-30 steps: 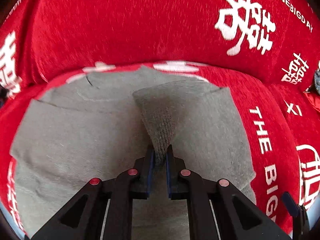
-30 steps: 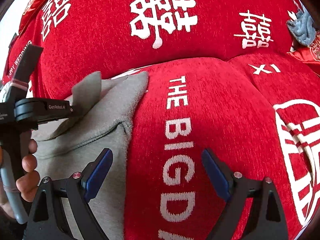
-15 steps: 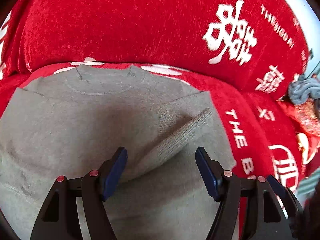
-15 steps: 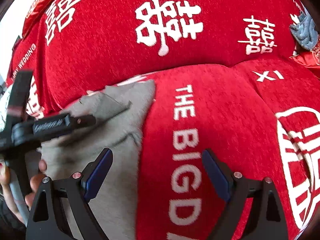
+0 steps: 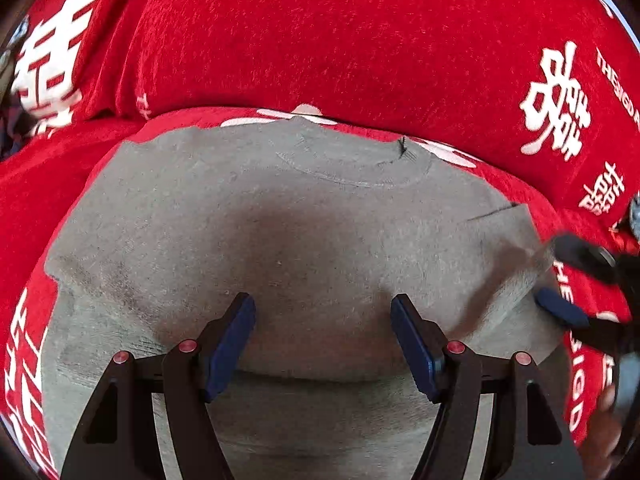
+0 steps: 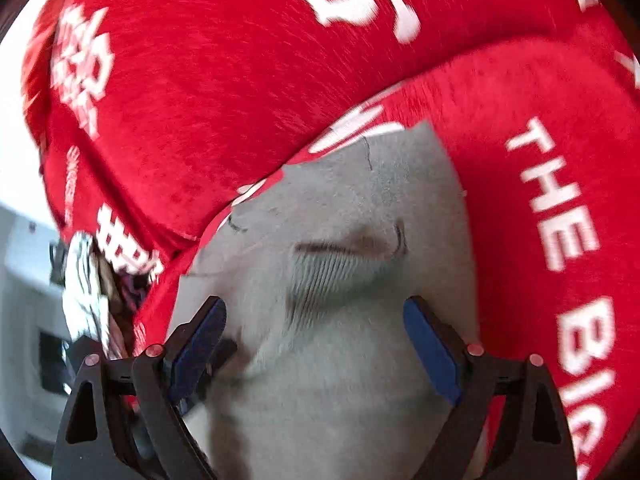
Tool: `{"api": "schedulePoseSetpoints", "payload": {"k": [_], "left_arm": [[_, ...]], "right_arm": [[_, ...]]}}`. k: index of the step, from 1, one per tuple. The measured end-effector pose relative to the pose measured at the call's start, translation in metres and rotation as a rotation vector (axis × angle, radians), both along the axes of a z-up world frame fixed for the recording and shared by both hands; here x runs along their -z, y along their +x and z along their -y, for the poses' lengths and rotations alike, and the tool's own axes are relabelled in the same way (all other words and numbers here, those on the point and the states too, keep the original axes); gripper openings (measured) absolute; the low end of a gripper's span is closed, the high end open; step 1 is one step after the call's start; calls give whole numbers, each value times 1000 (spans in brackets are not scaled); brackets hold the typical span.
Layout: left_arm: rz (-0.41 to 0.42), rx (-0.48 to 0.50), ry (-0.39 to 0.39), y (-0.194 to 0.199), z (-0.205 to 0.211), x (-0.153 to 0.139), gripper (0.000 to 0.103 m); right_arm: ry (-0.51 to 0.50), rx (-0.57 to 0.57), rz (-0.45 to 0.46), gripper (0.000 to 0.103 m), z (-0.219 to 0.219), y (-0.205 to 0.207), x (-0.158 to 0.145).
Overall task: Fold small clothes
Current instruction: 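Press and smooth the folded sweater with both tools open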
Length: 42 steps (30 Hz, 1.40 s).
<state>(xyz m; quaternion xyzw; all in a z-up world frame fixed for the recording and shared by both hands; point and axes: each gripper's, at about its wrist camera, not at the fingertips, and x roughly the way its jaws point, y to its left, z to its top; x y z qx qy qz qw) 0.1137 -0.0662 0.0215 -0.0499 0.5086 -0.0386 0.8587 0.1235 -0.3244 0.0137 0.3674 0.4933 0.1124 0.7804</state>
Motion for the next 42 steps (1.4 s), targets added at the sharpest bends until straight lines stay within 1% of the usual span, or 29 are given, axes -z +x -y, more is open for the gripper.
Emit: {"api": "schedulePoseSetpoints", "payload": {"k": [1, 2, 3, 4, 6, 7, 8, 10, 13, 14, 16, 17, 18, 19, 20, 22, 23, 26, 27, 28, 30, 31, 32, 35, 37, 40, 42], "left_arm": [[3, 9, 15, 0, 3, 1, 72], [5, 14, 20, 0, 4, 0, 72], [10, 18, 14, 0, 3, -1, 72], [16, 16, 1, 0, 0, -3, 72], [27, 4, -20, -1, -7, -5, 72], [19, -4, -18, 2, -10, -1, 72], [12, -4, -12, 2, -11, 2, 72], [32, 16, 23, 0, -7, 3, 72], [50, 46, 58, -6, 0, 2, 72], [52, 49, 58, -7, 0, 2, 72], [52, 48, 53, -7, -1, 2, 72], [52, 47, 51, -7, -2, 2, 72], [52, 47, 51, -7, -2, 2, 72], [53, 48, 51, -7, -2, 1, 72], [54, 49, 51, -7, -2, 1, 72], [57, 51, 53, -8, -1, 2, 72], [58, 52, 52, -8, -2, 2, 72], [59, 59, 54, -9, -2, 2, 73], [58, 63, 57, -9, -2, 3, 75], [56, 69, 57, -9, -3, 3, 84], [58, 79, 54, -11, -5, 4, 85], [62, 84, 52, -12, -6, 4, 85], [63, 88, 50, -14, -7, 3, 85], [61, 91, 59, -16, -9, 2, 85], [61, 89, 67, -19, -10, 0, 85], [64, 75, 64, -26, -20, -5, 85], [69, 40, 57, -28, -34, -11, 85]], "right_arm": [[-2, 0, -1, 64, -2, 4, 2], [-46, -13, -10, 33, -7, 11, 3], [-128, -32, -10, 14, -12, 16, 0], [-171, -42, 7, 14, -14, 15, -4], [-264, -48, 119, 14, -16, 7, -22], [-308, -42, 149, 14, -14, 2, -27], [-345, -35, 158, 14, -12, 0, -27], [-415, -41, 133, 14, -10, -4, -19], [-462, -58, 57, 14, -3, -11, -5], [-455, -49, 59, 15, 0, -14, -6], [-462, -28, 89, 20, 0, -21, -17], [-480, -28, 110, 34, -3, -23, -24], [-507, -38, 140, 60, -11, -23, -34], [-523, -50, 159, 72, -17, -22, -39], [-547, -76, 193, 79, -29, -21, -47], [-584, -134, 239, 79, -51, -15, -57], [-587, -159, 237, 79, -61, -10, -57], [-560, -228, 186, 79, -84, 2, -42], [-558, -249, 146, 79, -90, 6, -32], [-561, -259, 109, 79, -90, 8, -23], [-598, -252, 56, 78, -88, 5, -6], [-631, -241, 57, 78, -83, 0, -2], [-649, -237, 101, 78, -77, -9, -2], [-700, -243, 102, 78, -74, -20, -3], [-745, -250, 84, 79, -77, -21, -4], [-727, -230, 39, 79, -74, -21, -7], [-719, -194, 22, 79, -74, -24, -15]]}}
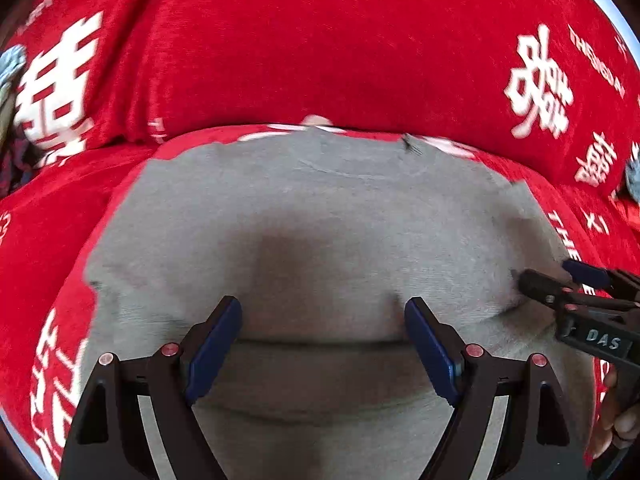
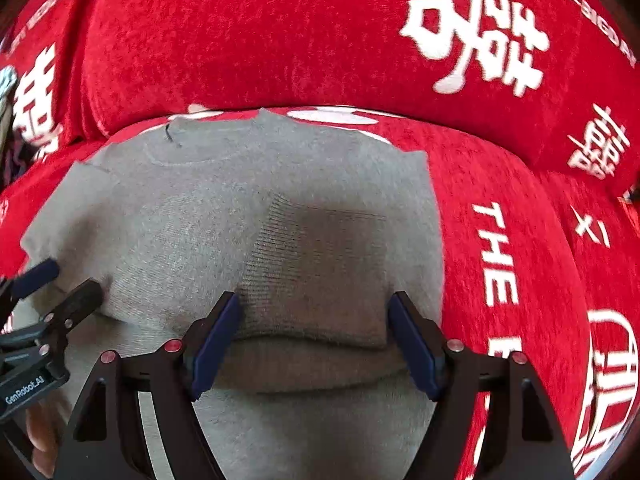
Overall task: Fold small clothes
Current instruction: 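Press and smooth the folded sweater with both tools open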
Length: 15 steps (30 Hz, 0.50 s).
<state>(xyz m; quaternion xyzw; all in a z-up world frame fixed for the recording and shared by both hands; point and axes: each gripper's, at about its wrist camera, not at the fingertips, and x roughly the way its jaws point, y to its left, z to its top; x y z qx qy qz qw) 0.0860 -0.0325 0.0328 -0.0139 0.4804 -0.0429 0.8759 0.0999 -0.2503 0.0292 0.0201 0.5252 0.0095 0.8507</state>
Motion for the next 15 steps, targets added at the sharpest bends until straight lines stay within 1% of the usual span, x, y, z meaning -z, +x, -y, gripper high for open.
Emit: {"api": "schedulePoseSetpoints", "payload": {"k": [2, 5, 7, 8, 10, 11, 13, 15], "left_arm": [[-11, -44, -7, 6, -13, -3, 85], [-33, -111, -20, 19, -31, -5, 85], [-52, -138, -3, 25, -40, -2, 85], [-71, -151, 21, 28, -45, 4, 85], [-97, -140, 64, 30, -48, 16, 85], [-77, -116, 87, 26, -47, 17, 85], [-49, -76, 126, 18, -42, 17, 87], [-43, -79, 135, 13, -41, 15, 88]], "right_arm": [[17, 13, 28, 79, -6, 0, -9], [30, -11, 48, 79, -22, 1, -18], [63, -56, 33, 79, -37, 8, -18], [75, -73, 17, 79, -42, 10, -14], [71, -87, -35, 79, -48, 12, -1], [46, -87, -51, 79, -47, 10, 8], [24, -99, 8, 79, -42, 1, 10], [15, -69, 11, 79, -33, -4, 9]]}}
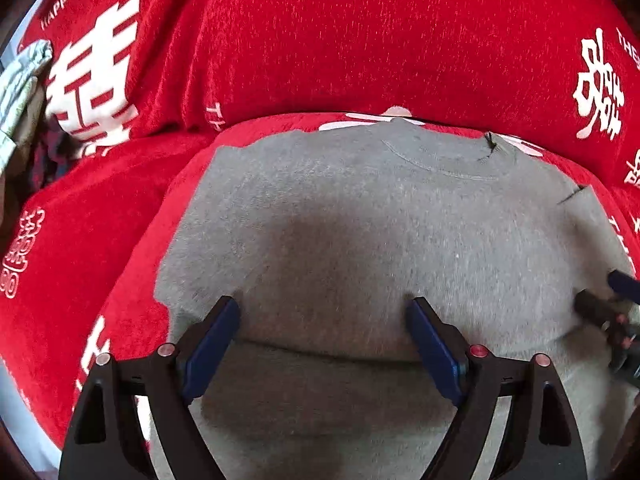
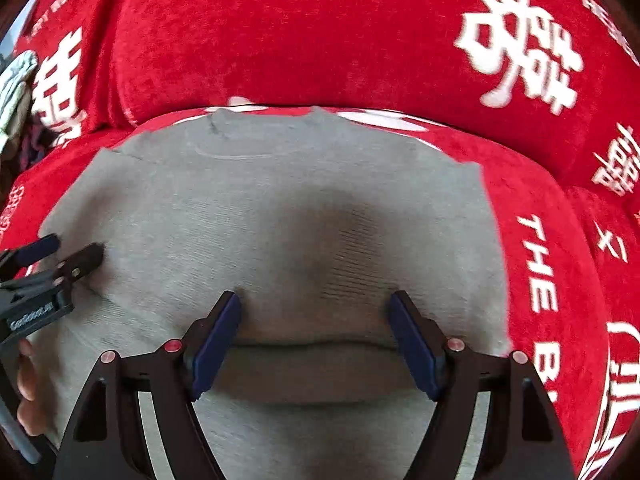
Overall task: Fold small clothes
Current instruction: 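Press and smooth the folded sweater with both tools open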
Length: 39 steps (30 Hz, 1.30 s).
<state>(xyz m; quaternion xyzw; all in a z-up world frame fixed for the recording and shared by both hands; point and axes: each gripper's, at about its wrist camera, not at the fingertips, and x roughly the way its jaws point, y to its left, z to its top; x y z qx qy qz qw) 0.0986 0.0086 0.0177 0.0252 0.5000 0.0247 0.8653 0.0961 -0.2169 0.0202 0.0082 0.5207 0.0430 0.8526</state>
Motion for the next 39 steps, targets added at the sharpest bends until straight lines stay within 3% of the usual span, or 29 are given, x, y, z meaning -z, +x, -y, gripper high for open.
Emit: {"api": "schedulePoseSetpoints", "payload": {"k": [3, 5, 10, 12, 14, 19, 30, 34, 39], "left_arm": [[-1, -15, -50, -9, -5, -7, 88], [8, -3, -73, -21, -4, -9, 88], [12, 63, 0, -51, 11, -1, 88], [27, 60, 12, -67, 11, 0, 103], [0, 62, -28, -77, 5, 9, 103], [44, 62, -32, -103, 1, 8, 103], [105, 31, -43, -148, -2, 10, 103], [98, 16, -68, -159, -5, 10, 103], [86, 40, -40, -182, 0, 13, 103]], "right_arm": [[-18, 56, -19, 79, 4, -10, -14], [26, 36, 21, 79, 1, -27, -26], [-42, -34, 53, 79, -27, -63, -23], [-58, -43, 13, 79, -35, -74, -6], [-50, -8, 103, 83, -33, -92, -3], [-46, 26, 188, 84, -34, -119, 2], [-52, 23, 245, 84, -34, -159, 1], [-59, 17, 244, 84, -34, -173, 0], [-67, 9, 239, 84, -34, -188, 0]]}}
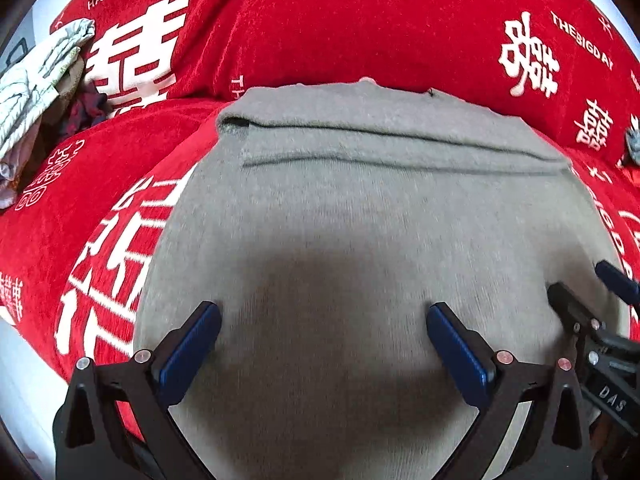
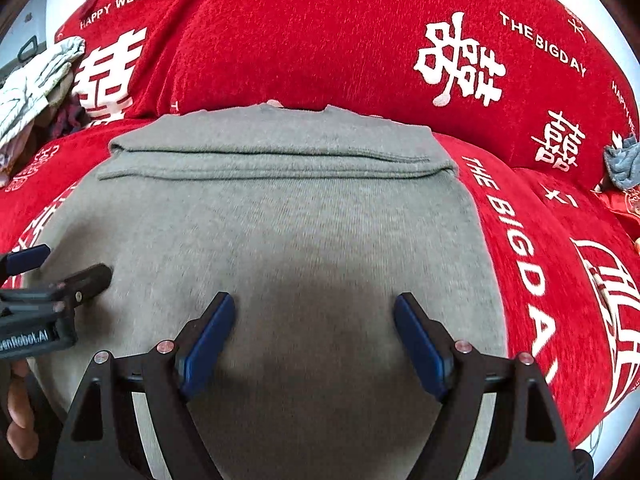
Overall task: Fold small clothes
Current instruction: 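Move both tools to the sweater hem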
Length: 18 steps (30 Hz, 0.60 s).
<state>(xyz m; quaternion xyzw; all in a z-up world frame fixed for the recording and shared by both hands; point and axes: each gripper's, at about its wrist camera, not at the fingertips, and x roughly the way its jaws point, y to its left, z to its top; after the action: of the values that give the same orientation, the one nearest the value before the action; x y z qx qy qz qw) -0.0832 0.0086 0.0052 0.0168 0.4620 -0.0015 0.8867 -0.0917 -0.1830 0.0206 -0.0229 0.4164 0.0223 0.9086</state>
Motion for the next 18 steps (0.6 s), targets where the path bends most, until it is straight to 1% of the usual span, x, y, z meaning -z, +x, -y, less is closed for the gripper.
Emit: {"api": "schedulePoseSetpoints", "payload": {"k": [3, 6, 13, 15, 18], "left_arm": [[-28, 3, -23, -10, -3, 1, 103], [-52, 13, -26, -20, -4, 3, 103], [-67, 26, -23, -37, -2, 6, 103], [-74, 33, -30, -39, -5, 7, 103], [-88, 20, -45, -41, -11, 4, 103]], "right_arm": [[1, -4, -9, 84, 0, -11, 0], [4, -13, -16, 84, 2, -20, 0], [9, -22, -36, 84, 6, -42, 0], [17, -27, -59, 89, 7, -47, 1], [-53, -78, -84, 89, -1, -60, 4]]}}
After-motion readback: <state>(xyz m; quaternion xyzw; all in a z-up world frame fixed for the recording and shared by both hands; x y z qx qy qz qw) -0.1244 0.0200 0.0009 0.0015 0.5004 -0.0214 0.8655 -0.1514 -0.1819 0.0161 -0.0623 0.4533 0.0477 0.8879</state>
